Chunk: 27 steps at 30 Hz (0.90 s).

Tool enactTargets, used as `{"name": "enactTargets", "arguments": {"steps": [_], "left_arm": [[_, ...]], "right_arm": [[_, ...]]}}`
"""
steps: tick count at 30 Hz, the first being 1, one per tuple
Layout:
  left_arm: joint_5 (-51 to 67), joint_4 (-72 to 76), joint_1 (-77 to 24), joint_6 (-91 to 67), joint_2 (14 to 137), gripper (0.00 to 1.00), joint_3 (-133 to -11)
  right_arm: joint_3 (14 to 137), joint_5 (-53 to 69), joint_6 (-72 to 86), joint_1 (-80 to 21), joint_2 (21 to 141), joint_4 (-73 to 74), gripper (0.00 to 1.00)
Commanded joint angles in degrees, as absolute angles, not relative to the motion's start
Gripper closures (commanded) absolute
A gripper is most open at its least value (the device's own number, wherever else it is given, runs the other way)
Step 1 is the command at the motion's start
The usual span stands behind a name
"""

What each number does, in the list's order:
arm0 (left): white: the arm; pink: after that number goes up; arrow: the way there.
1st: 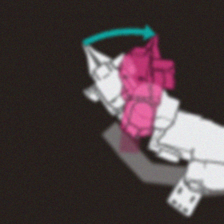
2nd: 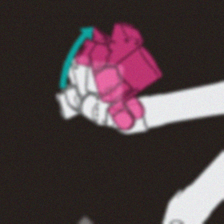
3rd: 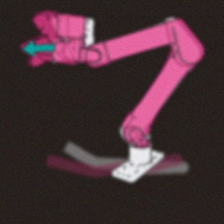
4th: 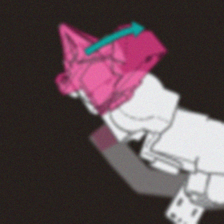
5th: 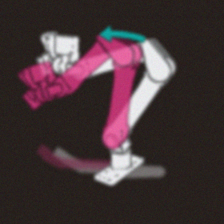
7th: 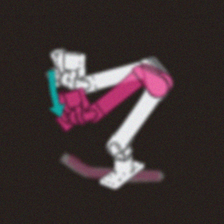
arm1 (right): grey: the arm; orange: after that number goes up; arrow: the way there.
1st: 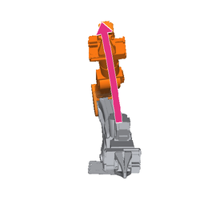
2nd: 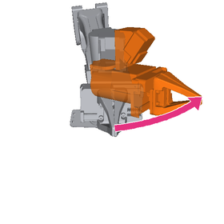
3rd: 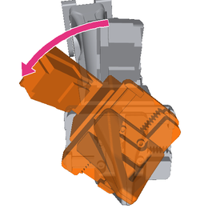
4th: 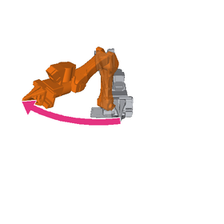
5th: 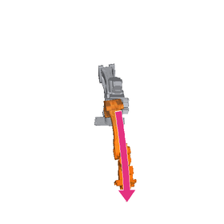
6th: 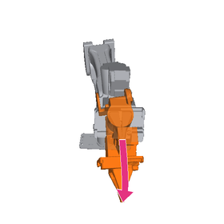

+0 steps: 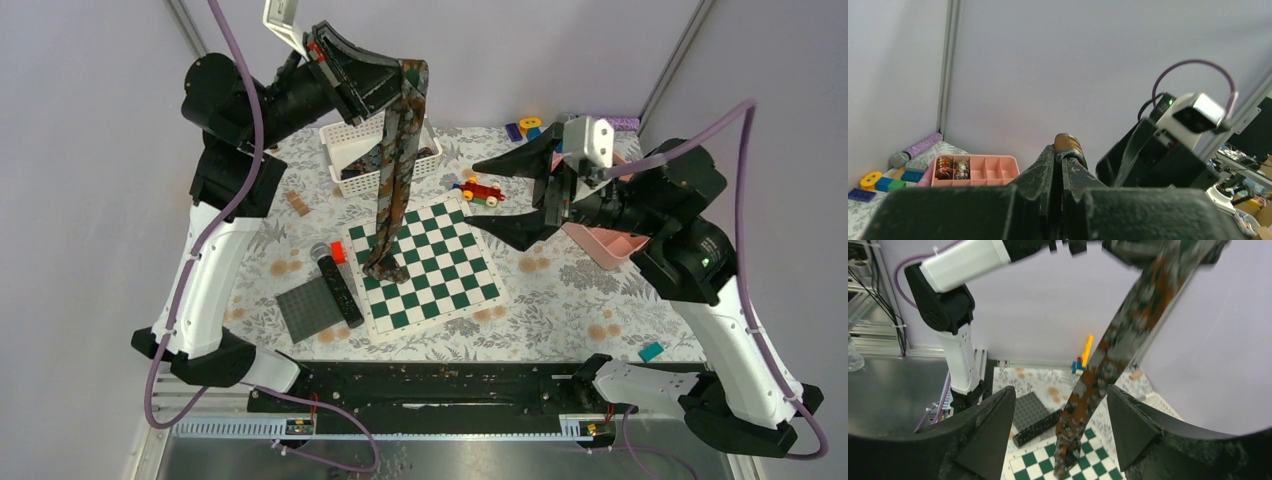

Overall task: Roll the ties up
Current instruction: Flatten out the tie at the center of the board.

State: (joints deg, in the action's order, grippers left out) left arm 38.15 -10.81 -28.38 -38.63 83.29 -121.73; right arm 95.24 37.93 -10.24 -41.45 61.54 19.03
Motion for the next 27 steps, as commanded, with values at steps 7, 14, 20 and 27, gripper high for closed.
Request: {"name": "enactTargets", "arguments": {"steps": [7, 14, 20, 27], "left_arm": [[42.9, 5.5, -28.2, -40.5, 73.8, 1.00, -107.3], [45.1, 7.6, -28.6, -41.2, 72.8, 1.00, -105.1], [44.9, 7.8, -28.6, -41.3, 72.3, 1.00, -103.9], [45.1, 9.1, -28.6, -42.3, 72.5, 1.00, -103.4]], "right_arm": [[106.4, 42.7, -6.4, -38.7, 68.5, 14.0, 0.37], [107.9, 45.6, -2.4, -38.6, 73.2, 8.0, 0.44], [107.0, 49.5, 2.6, -38.7, 75.9, 2.1, 0.47], [106.1, 51.8, 5.3, -38.7, 77.4, -1.5, 0.47]]}}
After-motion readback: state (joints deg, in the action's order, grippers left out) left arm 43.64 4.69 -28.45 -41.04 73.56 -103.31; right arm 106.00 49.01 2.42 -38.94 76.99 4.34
